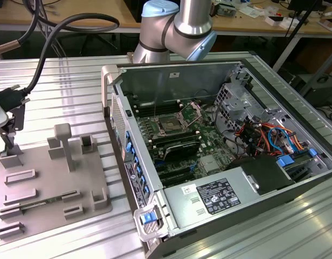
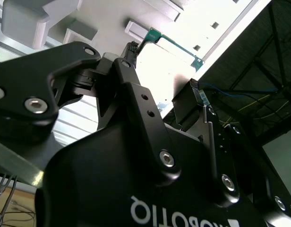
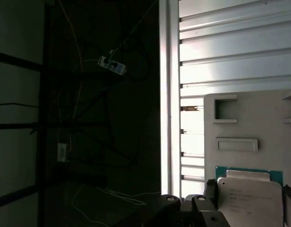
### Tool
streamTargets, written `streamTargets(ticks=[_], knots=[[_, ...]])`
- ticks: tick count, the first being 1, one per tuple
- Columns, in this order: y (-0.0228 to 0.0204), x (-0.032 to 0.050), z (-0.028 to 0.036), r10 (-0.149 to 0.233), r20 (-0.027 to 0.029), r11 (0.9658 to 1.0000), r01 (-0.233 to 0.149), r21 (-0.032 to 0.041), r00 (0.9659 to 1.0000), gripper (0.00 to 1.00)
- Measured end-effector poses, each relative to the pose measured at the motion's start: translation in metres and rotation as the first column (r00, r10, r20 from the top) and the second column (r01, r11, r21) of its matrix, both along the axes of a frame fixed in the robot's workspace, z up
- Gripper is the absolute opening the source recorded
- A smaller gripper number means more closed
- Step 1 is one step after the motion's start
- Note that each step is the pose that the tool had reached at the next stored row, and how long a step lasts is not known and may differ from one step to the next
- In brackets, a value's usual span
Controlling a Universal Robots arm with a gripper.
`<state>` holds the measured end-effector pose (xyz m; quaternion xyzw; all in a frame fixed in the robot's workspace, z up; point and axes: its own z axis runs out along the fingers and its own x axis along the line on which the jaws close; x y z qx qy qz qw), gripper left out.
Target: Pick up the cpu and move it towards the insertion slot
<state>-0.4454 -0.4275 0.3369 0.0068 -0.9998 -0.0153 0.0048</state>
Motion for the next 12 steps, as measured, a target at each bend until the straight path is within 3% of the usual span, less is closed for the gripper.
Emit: streamTargets(ticks=[12], knots=[[0.0, 0.0002, 0.0075, 0.0, -0.0001, 1.0, 0.0, -0.0001, 1.0, 0.55]])
